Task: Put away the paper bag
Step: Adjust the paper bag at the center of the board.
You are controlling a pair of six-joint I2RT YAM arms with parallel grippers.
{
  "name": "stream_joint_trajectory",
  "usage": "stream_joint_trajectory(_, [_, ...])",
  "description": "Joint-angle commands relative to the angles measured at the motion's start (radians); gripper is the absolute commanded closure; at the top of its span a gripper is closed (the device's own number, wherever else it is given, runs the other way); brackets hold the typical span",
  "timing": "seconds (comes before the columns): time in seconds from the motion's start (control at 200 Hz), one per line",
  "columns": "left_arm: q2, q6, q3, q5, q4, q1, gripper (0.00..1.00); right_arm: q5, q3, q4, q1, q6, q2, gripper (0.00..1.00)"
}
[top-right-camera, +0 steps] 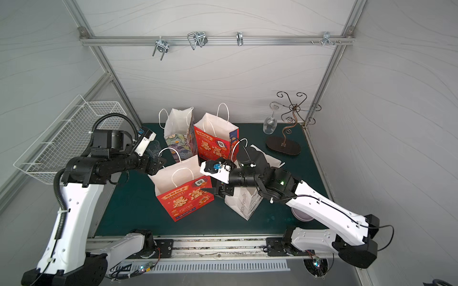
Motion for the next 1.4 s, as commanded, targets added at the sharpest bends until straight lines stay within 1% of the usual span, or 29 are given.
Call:
stream_joint_trajectory(0.0, [0.015, 0.066, 0.010, 0.071, -0.041, -0.004, 0.01, 0.052, -0.025, 0.004, -0.004, 0.064, -0.024, 0.20])
stream_joint_trajectory(0.105, [0.038, 0.095, 0.007, 0.135, -0.051, -0.004, 0.02, 0.060, -0.033, 0.005, -0.004, 0.067, -0.033, 0.20])
stream_joint_trajectory(0.195, [0.061, 0.122, 0.019, 0.174, -0.082, -0.004, 0.05, 0.061, -0.038, 0.010, -0.003, 0.073, -0.034, 0.20])
stream_joint_trajectory(0.33, [0.069, 0.141, 0.006, 0.216, -0.101, -0.004, 0.04, 0.066, -0.050, 0.022, -0.004, 0.077, -0.043, 0.20])
stream_joint_trajectory(0.44, [0.079, 0.159, -0.042, 0.203, -0.100, -0.004, 0.03, 0.073, -0.062, 0.033, -0.004, 0.083, -0.052, 0.20])
stream_joint_trajectory(0.48, [0.085, 0.165, -0.056, 0.187, -0.094, -0.004, 0.05, 0.073, -0.065, 0.036, -0.004, 0.084, -0.054, 0.20])
stream_joint_trajectory(0.56, [0.086, 0.167, -0.077, 0.154, -0.060, -0.004, 0.15, 0.075, -0.069, 0.044, -0.004, 0.088, -0.057, 0.20])
stream_joint_trajectory(0.65, [0.079, 0.160, -0.090, 0.129, -0.008, -0.004, 0.33, 0.077, -0.074, 0.055, -0.004, 0.093, -0.060, 0.20])
stream_joint_trajectory(0.745, [0.076, 0.169, -0.094, 0.123, 0.012, -0.004, 0.44, 0.080, -0.083, 0.071, -0.004, 0.100, -0.063, 0.21])
stream_joint_trajectory(0.91, [0.082, 0.180, -0.107, 0.156, 0.003, -0.004, 0.57, 0.091, -0.098, 0.099, -0.003, 0.101, -0.068, 0.20])
stream_joint_trajectory(1.071, [0.089, 0.180, -0.127, 0.155, -0.003, -0.004, 0.68, 0.095, -0.091, 0.104, -0.004, 0.093, -0.067, 0.21])
stream_joint_trajectory(1.151, [0.090, 0.169, -0.123, 0.158, -0.004, -0.004, 0.81, 0.094, -0.090, 0.105, -0.004, 0.089, -0.069, 0.21])
stream_joint_trajectory(1.236, [0.081, 0.147, -0.114, 0.164, -0.007, -0.005, 1.00, 0.095, -0.088, 0.108, -0.003, 0.080, -0.071, 0.21])
stream_joint_trajectory(1.326, [0.048, 0.092, -0.117, 0.161, 0.023, -0.004, 1.00, 0.093, -0.083, 0.111, -0.004, 0.073, -0.069, 0.21])
stream_joint_trajectory(1.396, [0.004, 0.003, -0.136, 0.122, 0.087, -0.004, 1.00, 0.089, -0.076, 0.110, -0.004, 0.067, -0.065, 0.21])
